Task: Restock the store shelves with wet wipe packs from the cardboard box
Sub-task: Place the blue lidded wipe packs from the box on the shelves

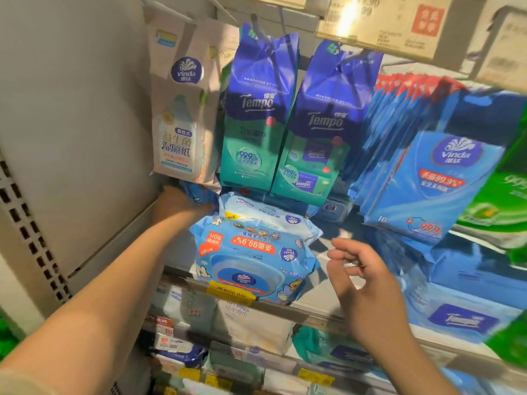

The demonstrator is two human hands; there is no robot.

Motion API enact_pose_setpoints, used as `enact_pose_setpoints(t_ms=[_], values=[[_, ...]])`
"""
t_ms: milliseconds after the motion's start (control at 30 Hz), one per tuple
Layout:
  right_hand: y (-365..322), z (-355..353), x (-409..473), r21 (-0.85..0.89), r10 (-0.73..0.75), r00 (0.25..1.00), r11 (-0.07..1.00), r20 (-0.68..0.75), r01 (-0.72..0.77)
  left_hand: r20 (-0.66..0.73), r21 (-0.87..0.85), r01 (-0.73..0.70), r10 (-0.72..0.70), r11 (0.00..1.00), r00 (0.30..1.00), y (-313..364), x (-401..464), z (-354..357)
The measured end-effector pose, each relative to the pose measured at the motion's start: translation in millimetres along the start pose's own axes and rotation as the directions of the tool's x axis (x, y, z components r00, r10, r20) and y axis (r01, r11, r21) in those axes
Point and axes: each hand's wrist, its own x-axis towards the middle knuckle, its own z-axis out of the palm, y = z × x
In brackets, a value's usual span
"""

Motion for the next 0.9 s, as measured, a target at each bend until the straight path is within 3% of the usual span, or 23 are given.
enact_pose_setpoints(t_ms=[200, 333, 433, 567, 733, 900], values=[[4, -10, -25, 0.013, 0.066, 0.995, 0.998, -0.073, -0.065, 0.040, 0.072, -0.109, 0.106, 0.991, 0.994, 1, 9, 3], [7, -9, -45, 0.034, 0.152, 0.985, 0.988, -0.085, -0.150, 0.009, -0.261, 0.018, -0.016, 0.965, 1.000, -14, -10, -10], [11, -10, -64, 0.024, 0.197, 0.979, 0.980, -0.059, -0.196, -0.011, -0.308, 0.047, -0.053, 0.950, 0.999, -28, -60, -16], [14, -15, -87, -0.080, 0.168, 0.985, 0.983, 0.045, -0.164, -0.141, -0.386, -0.113, 0.062, 0.916, 0.988, -50, -140, -20], [9, -20, -120, -0.032, 0.103, 0.985, 0.995, 0.138, -0.099, -0.155, -0.298, -0.267, 0.229, 0.917, 0.961, -72, -232, -22], [7, -34, -178, 0.097, 0.116, 0.946, 0.984, 0.303, -0.152, -0.038, -0.185, -0.246, 0.243, 0.951, 0.969, -100, -331, -24]])
